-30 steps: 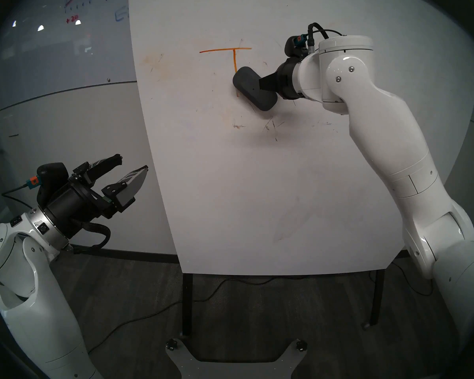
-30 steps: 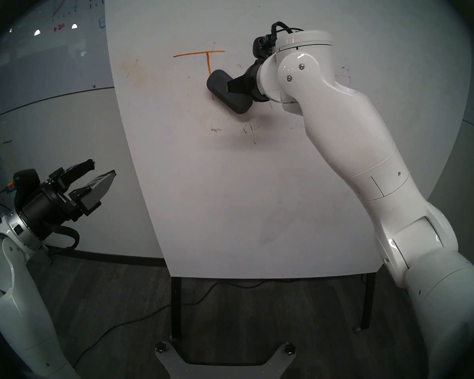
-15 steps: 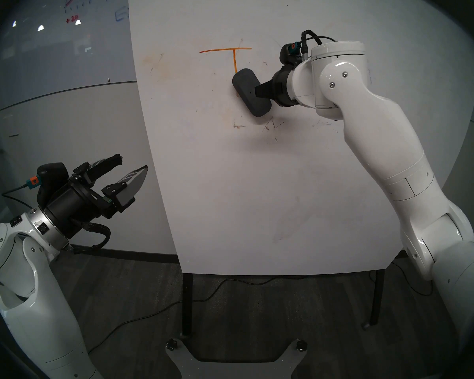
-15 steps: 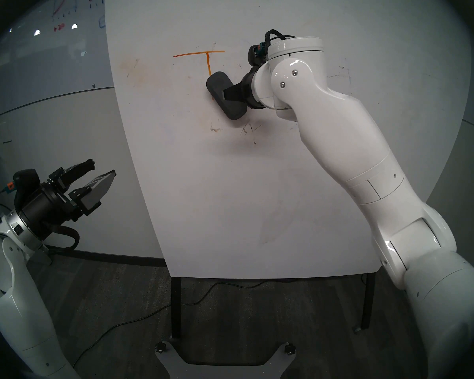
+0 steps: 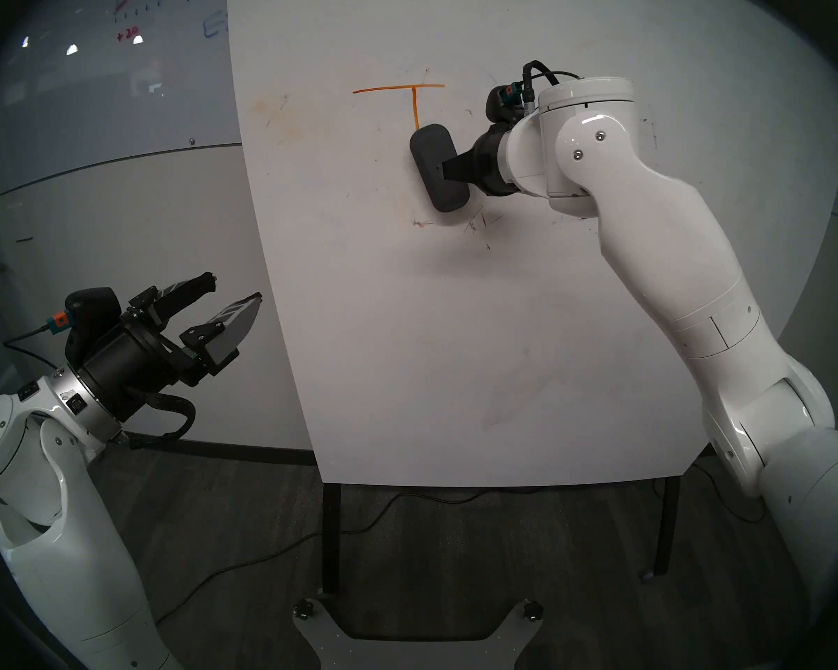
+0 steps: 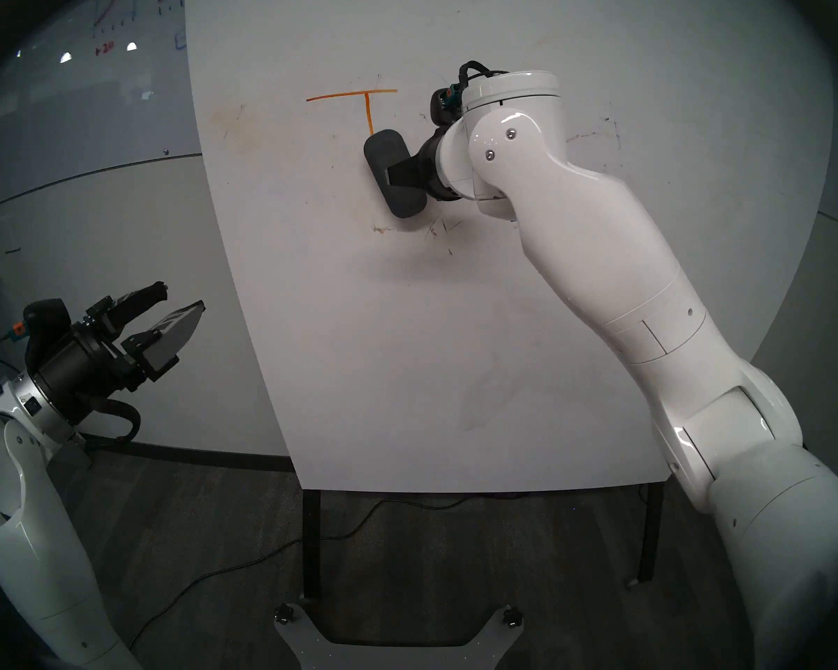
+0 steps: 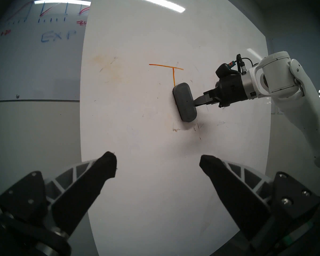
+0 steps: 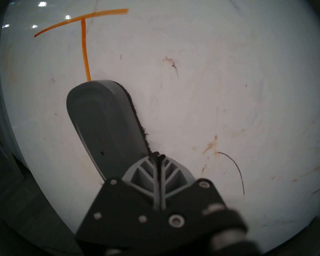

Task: Erase all marks on the whiteboard with the eraser

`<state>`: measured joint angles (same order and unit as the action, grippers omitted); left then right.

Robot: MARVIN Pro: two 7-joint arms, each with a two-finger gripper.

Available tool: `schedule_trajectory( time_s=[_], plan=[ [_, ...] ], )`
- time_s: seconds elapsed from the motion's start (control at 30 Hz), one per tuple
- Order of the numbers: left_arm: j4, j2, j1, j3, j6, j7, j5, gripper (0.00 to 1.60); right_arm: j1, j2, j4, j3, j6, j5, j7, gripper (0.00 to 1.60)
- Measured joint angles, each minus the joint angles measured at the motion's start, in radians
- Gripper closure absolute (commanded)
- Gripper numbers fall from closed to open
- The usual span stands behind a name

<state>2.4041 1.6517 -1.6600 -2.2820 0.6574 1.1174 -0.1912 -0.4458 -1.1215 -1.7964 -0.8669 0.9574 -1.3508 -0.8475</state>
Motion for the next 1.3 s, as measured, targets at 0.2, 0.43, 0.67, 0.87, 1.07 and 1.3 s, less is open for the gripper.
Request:
schedule_trajectory(
  time_s=[0.2, 0.43, 0.67, 0.87, 1.07, 1.3],
  plan=[
    [0.000, 0.000, 0.000, 0.000, 0.000, 0.000, 0.000, 0.00, 0.000, -0.019, 0.002, 0.014, 0.000, -0.013, -0.015, 1.60],
    [0.000, 0.000, 0.000, 0.000, 0.000, 0.000, 0.000, 0.00, -0.001, -0.028, 0.003, 0.020, 0.000, -0.022, -0.020, 1.60],
    [0.000, 0.000, 0.000, 0.000, 0.000, 0.000, 0.000, 0.00, -0.007, -0.025, -0.005, 0.012, 0.000, -0.028, -0.022, 1.60],
    [0.000, 0.000, 0.000, 0.000, 0.000, 0.000, 0.000, 0.00, -0.017, -0.003, -0.033, -0.005, 0.000, -0.035, -0.022, 1.60],
    [0.000, 0.000, 0.000, 0.000, 0.000, 0.000, 0.000, 0.00, -0.034, 0.031, -0.068, -0.040, 0.000, -0.052, -0.022, 1.60],
    [0.000, 0.000, 0.000, 0.000, 0.000, 0.000, 0.000, 0.00, -0.069, 0.075, -0.136, -0.107, 0.000, -0.090, -0.022, 1.60]
  ],
)
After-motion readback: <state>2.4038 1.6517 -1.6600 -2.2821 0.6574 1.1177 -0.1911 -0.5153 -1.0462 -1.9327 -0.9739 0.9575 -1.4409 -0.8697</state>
